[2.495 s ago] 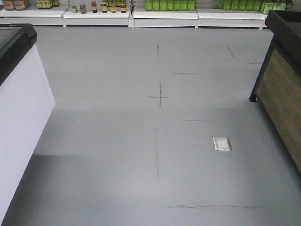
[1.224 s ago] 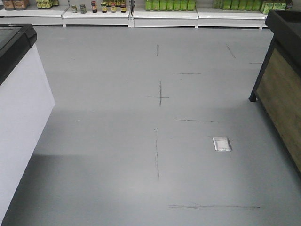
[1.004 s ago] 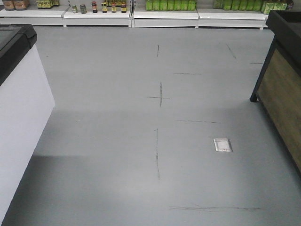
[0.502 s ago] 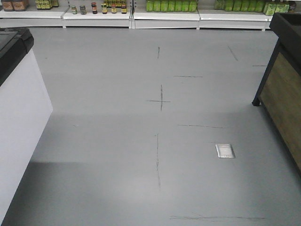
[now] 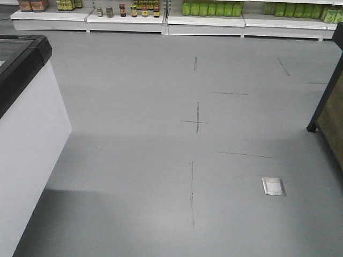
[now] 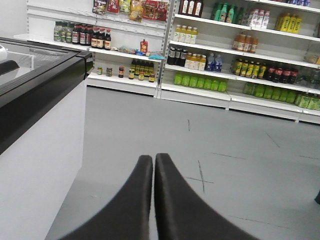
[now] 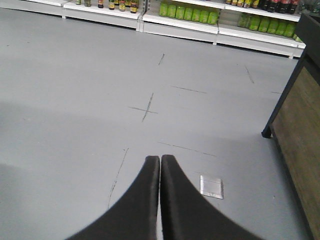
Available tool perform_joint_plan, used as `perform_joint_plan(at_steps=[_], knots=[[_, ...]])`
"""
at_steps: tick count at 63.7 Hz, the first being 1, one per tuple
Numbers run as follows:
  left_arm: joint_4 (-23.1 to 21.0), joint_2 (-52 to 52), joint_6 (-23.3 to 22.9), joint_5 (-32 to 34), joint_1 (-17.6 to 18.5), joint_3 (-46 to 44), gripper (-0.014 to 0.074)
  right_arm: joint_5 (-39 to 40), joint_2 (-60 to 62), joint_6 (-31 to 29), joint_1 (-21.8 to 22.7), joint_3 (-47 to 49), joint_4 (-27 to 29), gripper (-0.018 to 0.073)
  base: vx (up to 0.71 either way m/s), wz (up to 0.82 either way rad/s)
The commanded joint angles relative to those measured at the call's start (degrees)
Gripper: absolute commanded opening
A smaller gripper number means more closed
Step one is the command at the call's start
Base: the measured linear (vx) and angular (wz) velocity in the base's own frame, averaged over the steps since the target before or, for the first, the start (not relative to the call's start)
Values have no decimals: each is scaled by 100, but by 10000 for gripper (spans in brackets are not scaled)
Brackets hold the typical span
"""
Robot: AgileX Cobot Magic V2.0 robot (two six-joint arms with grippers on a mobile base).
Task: Pick three apples into basket with both arms
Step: 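Drive the base forward across the floor toward the fruit tables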
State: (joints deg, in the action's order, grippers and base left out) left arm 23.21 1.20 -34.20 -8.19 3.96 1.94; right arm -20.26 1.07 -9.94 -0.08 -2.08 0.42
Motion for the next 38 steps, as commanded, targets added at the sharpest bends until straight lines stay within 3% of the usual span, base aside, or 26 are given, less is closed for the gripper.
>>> perform_joint_plan(at_steps=[1,38], knots=[[17,37,-32,419,44,-56,-6,412,35,-59,8,181,-42,-8,19,15],[17,37,-32,419,44,-56,-6,412,35,-59,8,181,-42,-8,21,-2]])
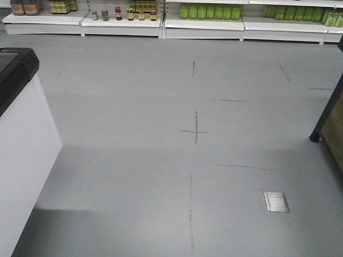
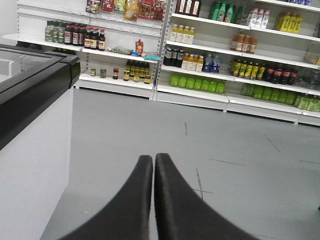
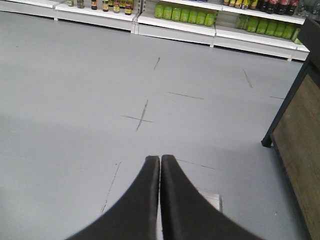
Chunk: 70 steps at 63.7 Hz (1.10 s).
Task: Pick three apples into basket with both arms
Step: 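Drive the base forward across the floor toward the fruit tables, then turn and drive the base up to the table holding the light-blue basket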
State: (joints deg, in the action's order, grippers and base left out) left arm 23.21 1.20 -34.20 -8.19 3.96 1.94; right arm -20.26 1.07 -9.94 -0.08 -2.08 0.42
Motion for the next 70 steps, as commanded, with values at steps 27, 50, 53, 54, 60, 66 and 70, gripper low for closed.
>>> perform_joint_plan(at_steps=[27,50,53,54,60,66,70], knots=[[17,37,-32,419,44,-56,-6,412,35,-59,8,181,-42,-8,23,-22],[17,37,-32,419,44,-56,-6,412,35,-59,8,181,-42,-8,22,-37],[17,37,-32,419,44,-56,-6,412,35,-59,8,181,-42,-8,22,-44],[17,37,-32,419,44,-56,-6,412,35,-59,8,181,-42,-8,22,-45],[17,37,-32,419,44,-56,-6,412,35,-59,8,181,-42,-8,21,-47],[17,37,-32,419,44,-56,-6,412,35,-59,8,181,-42,-8,21,-51],[17,37,-32,419,44,-56,-6,412,35,-59,8,181,-42,-8,20,-54]])
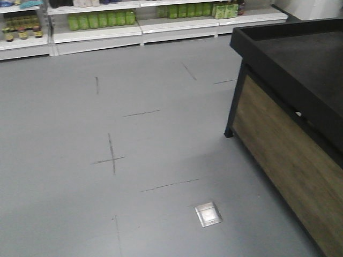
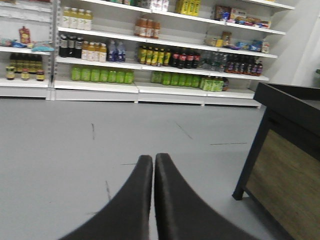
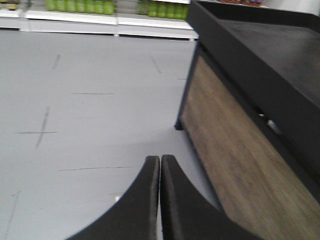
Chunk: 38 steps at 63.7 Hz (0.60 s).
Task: Pick three apples into basket with both arms
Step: 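Turn and drive the base up to the table holding the light-blue basket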
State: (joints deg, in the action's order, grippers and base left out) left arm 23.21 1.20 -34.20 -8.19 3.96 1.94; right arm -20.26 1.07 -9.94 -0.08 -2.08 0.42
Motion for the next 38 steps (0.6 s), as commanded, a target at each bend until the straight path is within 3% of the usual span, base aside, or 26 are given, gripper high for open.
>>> perform_joint_plan(at_steps=[1,38], knots=[[17,37,-32,419,44,-56,-6,412,35,-59,8,181,-42,-8,20,-55],[17,37,-32,419,44,-56,-6,412,35,-59,8,181,-42,-8,17,-63]])
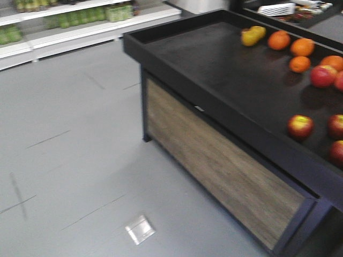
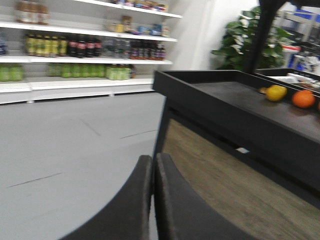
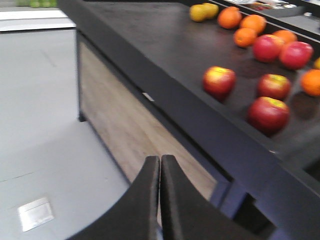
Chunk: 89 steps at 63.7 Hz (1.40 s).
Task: Pick three apples into basket with both arms
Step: 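Turn and drive the base up to the table holding the light-blue basket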
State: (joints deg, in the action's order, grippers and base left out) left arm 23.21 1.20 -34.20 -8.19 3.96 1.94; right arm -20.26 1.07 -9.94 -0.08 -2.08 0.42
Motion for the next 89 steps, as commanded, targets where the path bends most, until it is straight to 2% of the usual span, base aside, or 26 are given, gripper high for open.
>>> perform_joint_plan(at_steps=[1,54,89], knots=[[17,37,-32,419,44,-56,-6,412,35,-59,8,181,-42,-8,15,-63],[17,37,-32,419,44,-56,-6,412,35,-59,8,181,-42,-8,12,-51],[17,37,-32,419,44,-56,-6,412,35,-59,8,181,-42,-8,6,-35]])
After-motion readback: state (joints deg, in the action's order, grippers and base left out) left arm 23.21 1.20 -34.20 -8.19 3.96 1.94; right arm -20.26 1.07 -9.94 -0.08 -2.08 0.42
